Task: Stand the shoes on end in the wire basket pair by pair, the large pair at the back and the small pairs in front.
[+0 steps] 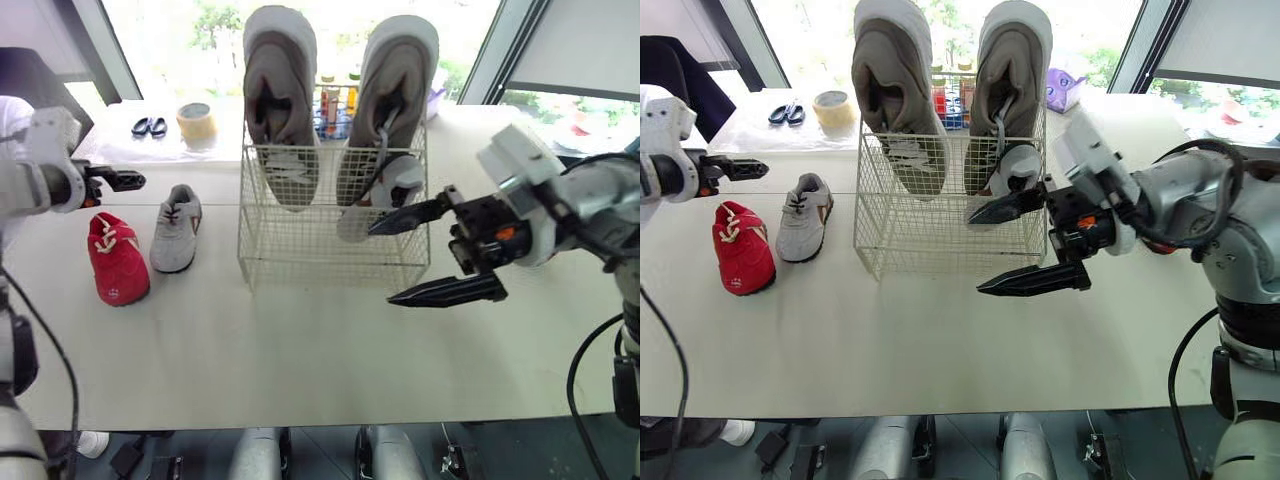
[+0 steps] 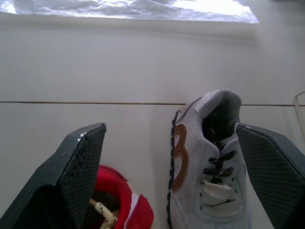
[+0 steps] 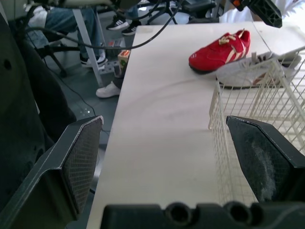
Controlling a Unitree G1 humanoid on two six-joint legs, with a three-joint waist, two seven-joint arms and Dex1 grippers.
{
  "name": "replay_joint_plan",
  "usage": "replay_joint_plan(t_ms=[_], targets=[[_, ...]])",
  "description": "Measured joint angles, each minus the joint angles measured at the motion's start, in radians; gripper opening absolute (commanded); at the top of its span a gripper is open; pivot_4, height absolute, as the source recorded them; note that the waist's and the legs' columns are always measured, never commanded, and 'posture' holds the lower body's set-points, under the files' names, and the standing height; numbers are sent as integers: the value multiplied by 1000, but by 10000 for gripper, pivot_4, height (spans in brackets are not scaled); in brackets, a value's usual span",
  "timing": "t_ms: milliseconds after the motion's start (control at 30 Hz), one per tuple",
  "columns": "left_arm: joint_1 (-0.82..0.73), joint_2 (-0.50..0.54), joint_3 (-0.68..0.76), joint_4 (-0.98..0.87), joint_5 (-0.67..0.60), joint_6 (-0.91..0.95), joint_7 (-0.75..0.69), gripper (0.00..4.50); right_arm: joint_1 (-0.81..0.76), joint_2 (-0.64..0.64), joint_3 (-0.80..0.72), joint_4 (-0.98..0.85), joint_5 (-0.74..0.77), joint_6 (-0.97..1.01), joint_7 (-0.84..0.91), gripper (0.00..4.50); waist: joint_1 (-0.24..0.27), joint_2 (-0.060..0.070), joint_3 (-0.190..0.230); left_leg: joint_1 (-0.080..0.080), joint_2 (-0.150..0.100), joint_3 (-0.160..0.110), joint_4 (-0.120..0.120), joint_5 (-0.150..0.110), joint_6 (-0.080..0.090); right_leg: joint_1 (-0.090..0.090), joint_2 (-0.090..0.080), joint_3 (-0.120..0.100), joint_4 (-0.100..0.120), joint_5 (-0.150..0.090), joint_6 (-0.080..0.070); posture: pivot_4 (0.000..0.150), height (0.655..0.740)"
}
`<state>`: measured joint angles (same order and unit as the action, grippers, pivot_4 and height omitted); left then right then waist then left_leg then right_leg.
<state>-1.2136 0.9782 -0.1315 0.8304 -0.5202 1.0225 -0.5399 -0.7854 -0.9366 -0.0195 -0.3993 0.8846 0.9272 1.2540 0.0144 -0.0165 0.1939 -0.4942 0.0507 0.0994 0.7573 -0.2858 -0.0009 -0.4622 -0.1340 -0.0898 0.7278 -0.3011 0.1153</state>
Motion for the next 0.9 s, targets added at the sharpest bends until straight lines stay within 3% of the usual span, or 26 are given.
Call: replay_joint_plan(t_ms=[233,333,500,600,800,900], targets=[[-176,-182,-56,367,261,-169,-94,44636,87,7,-33,-75,26,11,-112,45000,-6,-2,1,0,0,1,0,0,0,-1,0,0,0,0,0,1500,6675],[-174,-248,-64,451,343,-234,-92,35887,105,6,-65,-102,49,27,-165,45000,-7,-2,1,0,1,1,0,0,0,-1,0,0,0,0,0,1500,6675],[-173,-277,-51,490,442,-301,-89,11674,135,-11,-120,-142,104,63,-240,45000,-10,-3,1,1,1,1,0,0,0,0,0,0,1,0,0,1500,6675],[-172,-283,-12,501,456,-309,-67,2356,142,-27,-149,-149,127,73,-269,45000,-10,-3,1,1,1,0,2,0,0,0,-1,0,2,0,0,1500,6675],[-181,-282,121,514,441,-282,-7,2124,154,-63,-155,-145,143,77,-285,45000,-9,-3,1,-1,1,-1,4,0,1,-1,-1,0,3,0,0,1500,6675],[-264,-264,228,498,396,-222,101,2124,154,-82,-172,-113,142,76,-283,45000,-4,-9,3,-5,1,-2,7,0,1,-3,0,-1,5,0,0,1500,6675]])
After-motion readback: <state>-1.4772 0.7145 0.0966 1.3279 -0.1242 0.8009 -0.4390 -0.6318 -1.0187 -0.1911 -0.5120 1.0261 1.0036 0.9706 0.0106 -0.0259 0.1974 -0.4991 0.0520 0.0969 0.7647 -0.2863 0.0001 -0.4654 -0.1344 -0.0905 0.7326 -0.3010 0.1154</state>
